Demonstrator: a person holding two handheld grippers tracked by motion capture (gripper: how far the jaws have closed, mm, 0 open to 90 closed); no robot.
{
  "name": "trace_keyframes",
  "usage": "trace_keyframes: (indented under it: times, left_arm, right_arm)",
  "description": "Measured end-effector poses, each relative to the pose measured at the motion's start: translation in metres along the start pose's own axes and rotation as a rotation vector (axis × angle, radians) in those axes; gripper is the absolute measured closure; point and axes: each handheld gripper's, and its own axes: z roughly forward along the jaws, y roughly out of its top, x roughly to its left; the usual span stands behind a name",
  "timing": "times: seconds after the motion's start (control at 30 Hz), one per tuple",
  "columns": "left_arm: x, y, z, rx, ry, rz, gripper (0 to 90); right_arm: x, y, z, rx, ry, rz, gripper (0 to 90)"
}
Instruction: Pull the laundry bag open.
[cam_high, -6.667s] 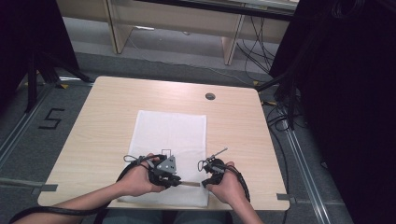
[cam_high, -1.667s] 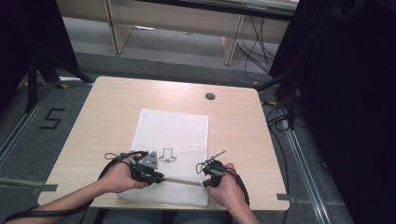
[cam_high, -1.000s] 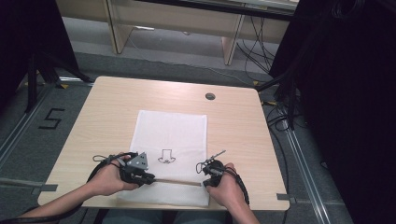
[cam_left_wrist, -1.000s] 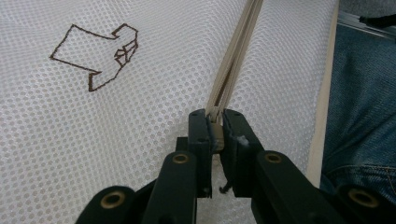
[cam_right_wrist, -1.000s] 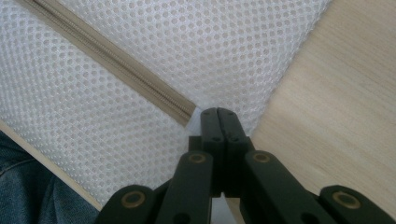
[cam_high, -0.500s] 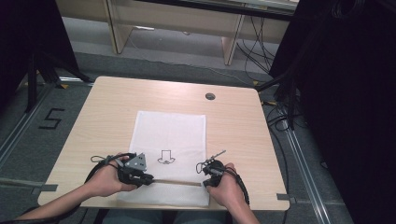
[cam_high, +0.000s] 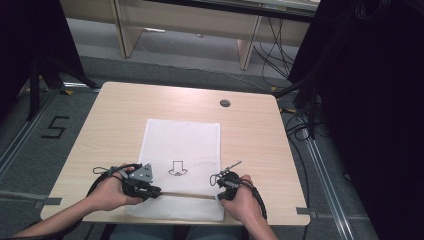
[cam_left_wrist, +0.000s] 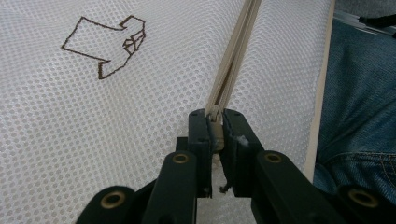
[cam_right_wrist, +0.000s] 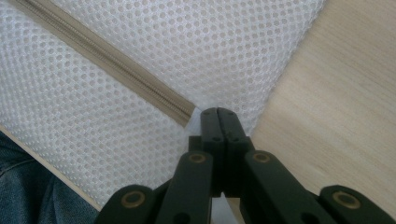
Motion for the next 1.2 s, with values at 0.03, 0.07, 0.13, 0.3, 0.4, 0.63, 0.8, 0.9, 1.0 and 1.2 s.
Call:
trace_keyframes:
  times: [0.03,0.07,0.13,0.3,0.4,0.63,0.8,0.9,1.0,1.2]
  left_arm:
    - [0.0,0.0,0.0,0.0,-0.001,0.001,81.9]
    - [0.0,0.0,-0.001,0.003,0.004,0.006,82.0]
    - [0.0,0.0,-0.001,-0.002,0.001,0.012,82.0]
    - [0.003,-0.005,-0.005,0.0,-0.001,-0.018,82.0]
    - [0.003,-0.009,-0.009,0.004,0.013,-0.017,82.0]
    - [0.006,-0.014,-0.012,0.0,0.013,-0.036,82.0]
    - [0.006,-0.018,-0.016,0.002,0.024,-0.031,82.0]
    - [0.008,-0.023,-0.02,-0.008,0.022,-0.064,82.0]
    - [0.01,-0.028,-0.025,-0.001,0.047,-0.064,82.0]
    - [0.016,-0.04,-0.039,0.037,0.087,-0.055,82.0]
  right_arm:
    - [0.0,0.0,0.0,0.001,0.0,0.003,90.0]
    - [0.0,0.0,0.0,0.001,0.0,0.003,90.0]
    - [0.0,0.0,0.001,-0.003,-0.002,-0.002,90.0]
    - [0.001,0.0,0.0,0.0,-0.003,-0.004,90.0]
    - [-0.001,0.001,0.001,0.0,-0.007,-0.035,90.0]
    - [0.002,0.0,0.0,0.001,-0.008,0.003,90.0]
    - [0.001,0.001,0.0,-0.002,-0.002,-0.004,90.0]
    - [0.001,0.001,0.0,-0.001,-0.006,-0.011,90.0]
    - [0.0,0.001,0.001,0.0,-0.011,-0.024,90.0]
    - [-0.002,0.0,0.002,-0.002,-0.015,-0.031,90.0]
